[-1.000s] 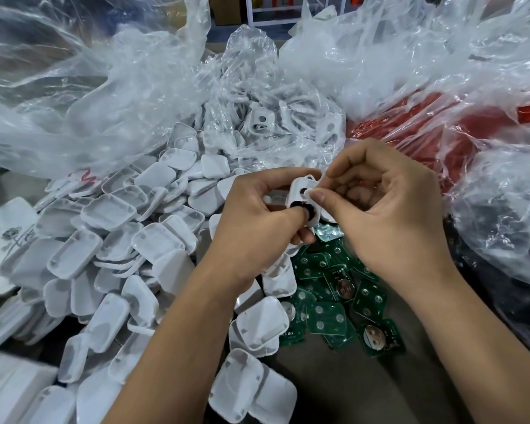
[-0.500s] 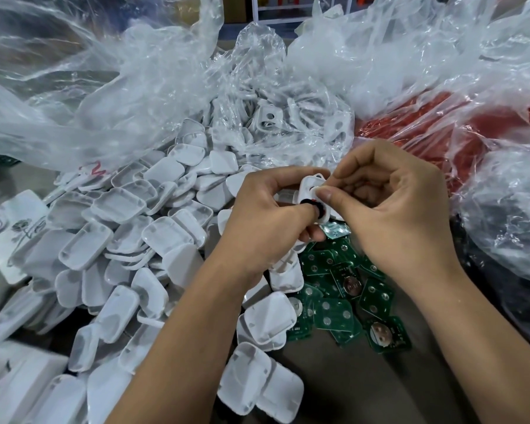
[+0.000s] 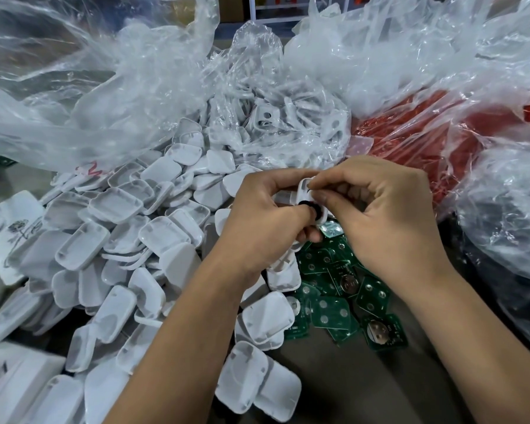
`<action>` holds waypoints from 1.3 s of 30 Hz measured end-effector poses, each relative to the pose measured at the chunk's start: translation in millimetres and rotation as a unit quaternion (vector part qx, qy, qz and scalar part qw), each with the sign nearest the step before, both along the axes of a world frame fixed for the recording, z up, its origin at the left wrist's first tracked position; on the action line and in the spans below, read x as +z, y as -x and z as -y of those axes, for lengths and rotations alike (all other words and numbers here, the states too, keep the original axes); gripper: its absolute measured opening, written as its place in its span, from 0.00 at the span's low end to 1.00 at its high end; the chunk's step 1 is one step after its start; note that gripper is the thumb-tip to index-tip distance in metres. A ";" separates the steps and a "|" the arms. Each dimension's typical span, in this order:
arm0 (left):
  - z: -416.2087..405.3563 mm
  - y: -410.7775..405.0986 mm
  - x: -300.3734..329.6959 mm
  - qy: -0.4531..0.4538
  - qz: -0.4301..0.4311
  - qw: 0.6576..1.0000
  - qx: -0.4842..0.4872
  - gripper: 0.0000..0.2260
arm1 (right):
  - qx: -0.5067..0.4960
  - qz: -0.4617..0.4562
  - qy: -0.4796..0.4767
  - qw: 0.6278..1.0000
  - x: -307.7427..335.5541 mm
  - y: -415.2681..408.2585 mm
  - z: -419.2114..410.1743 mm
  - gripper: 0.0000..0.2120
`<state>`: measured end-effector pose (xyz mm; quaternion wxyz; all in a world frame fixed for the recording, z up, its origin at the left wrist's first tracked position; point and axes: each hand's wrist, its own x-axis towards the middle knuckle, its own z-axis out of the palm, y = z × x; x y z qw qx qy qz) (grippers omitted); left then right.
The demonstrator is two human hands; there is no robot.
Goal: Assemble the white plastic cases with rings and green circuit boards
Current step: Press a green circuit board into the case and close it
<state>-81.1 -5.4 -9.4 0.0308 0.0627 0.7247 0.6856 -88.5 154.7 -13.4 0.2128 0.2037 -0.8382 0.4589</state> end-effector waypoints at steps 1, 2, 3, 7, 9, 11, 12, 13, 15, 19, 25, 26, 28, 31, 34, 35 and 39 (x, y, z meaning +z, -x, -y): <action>-0.2 0.0 0.0 -0.001 0.001 1.000 0.000 0.20 | 0.000 -0.003 -0.007 1.000 0.4 -0.3 0.0 0.08; -0.3 0.0 -0.1 -0.001 0.002 1.000 0.001 0.20 | 0.000 -0.006 -0.014 1.000 0.5 -0.6 0.2 0.08; -0.6 0.1 -0.1 -0.002 0.004 1.000 0.002 0.21 | -0.001 -0.010 -0.019 1.000 0.7 -0.9 0.2 0.08; -1.4 1.1 -0.1 -0.005 0.008 1.000 0.005 0.21 | -0.008 -0.024 -0.030 0.999 -0.3 -1.4 1.3 0.08; -1.8 1.3 -0.3 -0.006 0.010 1.000 0.008 0.20 | -0.012 -0.026 -0.034 0.999 -0.7 -1.7 1.9 0.08; -1.8 1.4 -0.1 -0.008 0.013 1.000 0.011 0.20 | -0.017 -0.027 -0.036 0.999 -0.6 -1.7 1.5 0.08; -1.6 1.3 0.0 -0.009 0.014 1.000 0.012 0.20 | -0.018 -0.026 -0.034 0.999 -0.6 -1.6 1.4 0.08; -1.5 1.3 0.0 -0.010 0.015 1.000 0.013 0.20 | -0.016 -0.021 -0.027 0.999 -0.4 -1.4 0.9 0.07; -1.0 1.0 0.2 -0.013 0.016 1.000 0.014 0.20 | -0.007 -0.003 -0.005 1.000 -0.2 -0.9 0.2 0.07; -0.5 0.5 1.2 -0.014 0.021 1.000 0.013 0.21 | 0.005 0.016 0.008 1.000 0.1 -0.6 -0.2 0.07; -0.9 -0.5 2.2 -0.003 0.030 0.999 0.017 0.20 | 0.014 0.019 0.014 1.000 -0.3 0.9 -1.6 0.08; -1.2 -0.7 2.2 0.000 0.031 0.999 0.018 0.20 | 0.013 0.014 0.009 1.000 -0.4 0.8 -1.4 0.08; -1.5 -1.1 2.2 0.005 0.032 0.999 0.020 0.19 | 0.008 0.001 -0.006 1.000 -0.6 0.4 -0.6 0.08; -1.7 -1.5 2.2 0.010 0.034 0.999 0.021 0.19 | -0.003 -0.012 -0.025 1.000 -1.5 0.1 0.3 0.08; -1.7 -1.4 1.9 0.011 0.037 0.999 0.024 0.20 | -0.010 -0.007 -0.027 1.000 -2.4 0.5 0.9 0.07; -1.9 -1.4 1.5 0.013 0.038 0.999 0.024 0.20 | -0.012 0.002 -0.019 1.000 -2.6 1.1 0.7 0.07; -4.0 -1.5 0.7 0.020 0.042 0.999 0.024 0.21 | -0.013 0.039 0.011 0.999 -2.7 3.2 -1.2 0.07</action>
